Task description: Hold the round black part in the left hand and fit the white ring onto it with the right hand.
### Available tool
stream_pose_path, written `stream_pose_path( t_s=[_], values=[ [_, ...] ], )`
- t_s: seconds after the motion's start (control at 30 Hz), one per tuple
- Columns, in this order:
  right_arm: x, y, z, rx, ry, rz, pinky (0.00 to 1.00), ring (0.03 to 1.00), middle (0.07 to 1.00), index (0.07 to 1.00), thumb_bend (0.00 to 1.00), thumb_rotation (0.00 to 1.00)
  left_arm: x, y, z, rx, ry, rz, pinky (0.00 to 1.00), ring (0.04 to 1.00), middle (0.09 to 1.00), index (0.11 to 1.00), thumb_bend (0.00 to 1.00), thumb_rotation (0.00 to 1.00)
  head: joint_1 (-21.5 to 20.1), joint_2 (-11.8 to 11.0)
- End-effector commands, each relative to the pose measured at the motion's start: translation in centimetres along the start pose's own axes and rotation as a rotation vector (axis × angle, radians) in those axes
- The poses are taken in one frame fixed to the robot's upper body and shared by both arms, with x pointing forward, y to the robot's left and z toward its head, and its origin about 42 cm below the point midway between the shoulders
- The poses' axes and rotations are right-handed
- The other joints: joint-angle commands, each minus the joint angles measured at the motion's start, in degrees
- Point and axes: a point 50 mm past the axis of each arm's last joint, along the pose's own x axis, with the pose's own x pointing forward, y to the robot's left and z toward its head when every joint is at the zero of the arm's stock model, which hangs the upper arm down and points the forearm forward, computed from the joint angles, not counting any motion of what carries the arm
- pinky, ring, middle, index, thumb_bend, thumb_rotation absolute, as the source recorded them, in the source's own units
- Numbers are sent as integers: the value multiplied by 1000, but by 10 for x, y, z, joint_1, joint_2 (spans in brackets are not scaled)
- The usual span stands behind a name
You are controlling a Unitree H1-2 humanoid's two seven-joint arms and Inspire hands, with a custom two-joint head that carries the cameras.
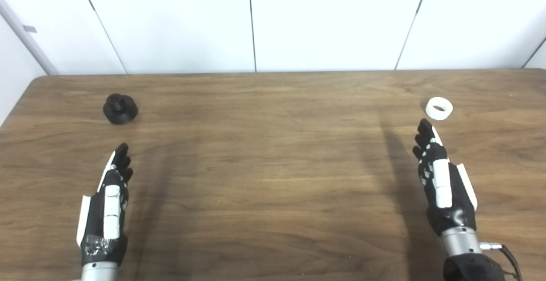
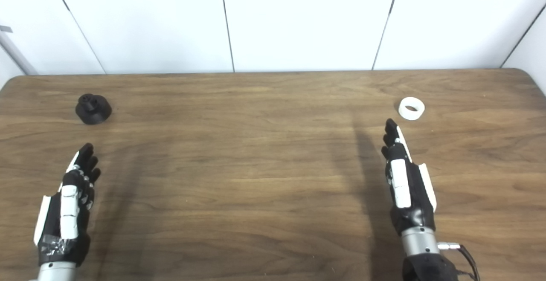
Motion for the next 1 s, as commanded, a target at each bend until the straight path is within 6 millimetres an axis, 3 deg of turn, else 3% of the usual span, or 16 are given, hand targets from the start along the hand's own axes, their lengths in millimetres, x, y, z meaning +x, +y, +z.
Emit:
stream_pose_path(
  t_s=[0.0, 0.37, 0.7, 0.97],
  values=[
    [-7, -3, 6, -1, -34, -1, 1000, 1000, 999, 980, 626, 1000, 5, -1, 8, -9, -61, 6, 1000, 1000, 1000, 967, 587, 946, 0, 0],
    [-8, -4, 6, -8, -37, 3, 1000, 1000, 999, 982, 617, 1000, 3, -1, 7, -8, -54, -1, 1000, 1000, 1000, 965, 584, 935, 15, -3],
    [-11, -15, -2, -15, -20, 19, 1000, 1000, 999, 984, 604, 1000, -4, -12, -1, 24, -60, -18, 1000, 1000, 1000, 957, 512, 971, 116, -42],
    [-10, -18, -5, -13, -4, 46, 1000, 1000, 1000, 1000, 596, 1000, -8, -25, -13, 16, -65, -19, 1000, 1000, 1000, 950, 503, 904, 179, -81]
  ],
)
